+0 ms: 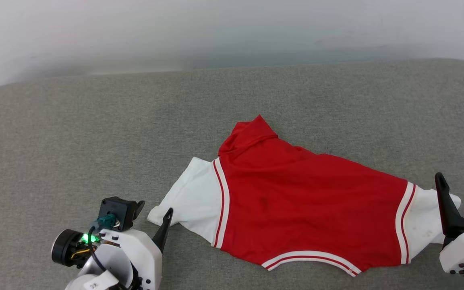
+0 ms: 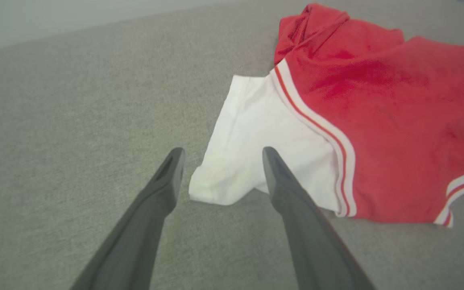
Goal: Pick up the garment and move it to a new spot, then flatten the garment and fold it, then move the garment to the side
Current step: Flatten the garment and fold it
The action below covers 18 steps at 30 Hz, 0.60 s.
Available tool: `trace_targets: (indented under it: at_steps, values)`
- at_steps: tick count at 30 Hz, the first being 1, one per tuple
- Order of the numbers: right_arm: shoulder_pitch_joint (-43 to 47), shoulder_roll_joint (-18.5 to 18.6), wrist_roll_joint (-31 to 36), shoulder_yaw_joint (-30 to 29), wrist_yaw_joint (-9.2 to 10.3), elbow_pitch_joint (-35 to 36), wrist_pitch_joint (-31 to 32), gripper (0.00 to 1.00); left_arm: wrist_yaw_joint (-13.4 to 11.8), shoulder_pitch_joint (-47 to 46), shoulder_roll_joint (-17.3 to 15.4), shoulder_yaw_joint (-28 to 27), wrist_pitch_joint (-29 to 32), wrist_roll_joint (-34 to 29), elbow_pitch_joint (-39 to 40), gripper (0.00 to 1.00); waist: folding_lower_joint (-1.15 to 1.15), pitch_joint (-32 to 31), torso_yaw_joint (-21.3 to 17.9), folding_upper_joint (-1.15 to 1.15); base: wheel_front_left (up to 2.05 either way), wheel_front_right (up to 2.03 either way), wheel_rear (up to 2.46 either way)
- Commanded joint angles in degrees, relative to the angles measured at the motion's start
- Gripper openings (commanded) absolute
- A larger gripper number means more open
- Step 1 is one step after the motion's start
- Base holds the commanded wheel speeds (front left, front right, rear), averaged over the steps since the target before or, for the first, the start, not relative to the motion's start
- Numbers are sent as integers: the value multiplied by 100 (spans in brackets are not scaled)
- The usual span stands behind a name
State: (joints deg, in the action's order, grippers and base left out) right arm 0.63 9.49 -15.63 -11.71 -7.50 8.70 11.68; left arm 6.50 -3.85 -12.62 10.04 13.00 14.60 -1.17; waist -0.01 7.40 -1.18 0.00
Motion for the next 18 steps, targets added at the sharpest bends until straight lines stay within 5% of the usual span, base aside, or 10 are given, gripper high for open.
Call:
trace_targets:
  at_steps: [1,6,18]
  values:
    - [37,18,28,8,2,-6,-44,100,-47,-113,-110,37,380,-72,-63,100,1,112,-85,0,0,0,0]
    - [30,-43,78,74,2,-82,-133,100,-305,-249,-231,20,1534,-79,-71,100,1,319,-212,0,0,0,0]
    - [-174,-77,117,148,2,-302,-335,100,-351,-438,-491,133,2427,-150,-329,100,1,797,-427,0,0,0,0]
